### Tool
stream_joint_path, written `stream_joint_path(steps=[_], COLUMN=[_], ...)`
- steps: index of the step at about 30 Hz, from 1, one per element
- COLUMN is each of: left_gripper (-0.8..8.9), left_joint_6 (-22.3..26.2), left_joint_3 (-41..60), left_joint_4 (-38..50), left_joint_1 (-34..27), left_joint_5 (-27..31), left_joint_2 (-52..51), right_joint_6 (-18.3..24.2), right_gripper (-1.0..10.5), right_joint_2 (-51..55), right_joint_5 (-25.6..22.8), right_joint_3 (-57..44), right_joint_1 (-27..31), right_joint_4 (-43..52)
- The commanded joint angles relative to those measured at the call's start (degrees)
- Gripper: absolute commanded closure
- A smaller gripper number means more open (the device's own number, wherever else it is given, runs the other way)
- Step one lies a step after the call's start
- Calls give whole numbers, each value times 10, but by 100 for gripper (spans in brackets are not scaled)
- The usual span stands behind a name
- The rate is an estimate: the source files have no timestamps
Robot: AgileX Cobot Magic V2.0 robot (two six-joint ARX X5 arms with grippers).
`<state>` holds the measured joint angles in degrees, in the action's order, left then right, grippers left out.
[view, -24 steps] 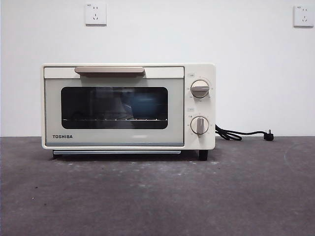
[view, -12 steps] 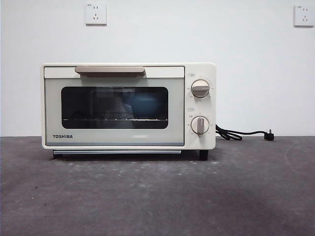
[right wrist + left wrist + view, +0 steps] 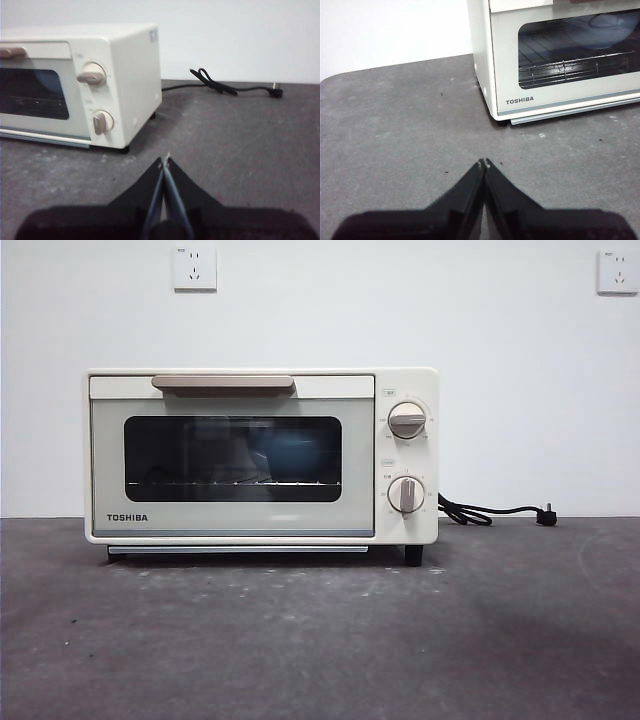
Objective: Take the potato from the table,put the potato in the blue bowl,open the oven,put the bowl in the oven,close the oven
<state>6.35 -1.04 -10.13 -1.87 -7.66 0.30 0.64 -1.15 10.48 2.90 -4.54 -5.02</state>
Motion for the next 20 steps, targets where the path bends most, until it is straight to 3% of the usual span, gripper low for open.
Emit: stream_joint_path(steps=[1, 10, 20], left_gripper=[818, 818, 818], left_joint_6=[-5, -5, -5], left_joint_3=[7, 7, 7], left_joint_4=[1, 1, 2], left_joint_1=[-1, -1, -1], left_joint_5=[1, 1, 1], left_joint_2=[-2, -2, -2], right_joint_6=[-12, -12, -33], right_gripper=[946, 946, 946], right_joint_2=[10, 11, 11], right_joint_5=[-2, -6, -8], right_joint_3=[-18, -25, -25], right_joint_1=[0, 0, 0], right_joint_4=[6, -48, -45])
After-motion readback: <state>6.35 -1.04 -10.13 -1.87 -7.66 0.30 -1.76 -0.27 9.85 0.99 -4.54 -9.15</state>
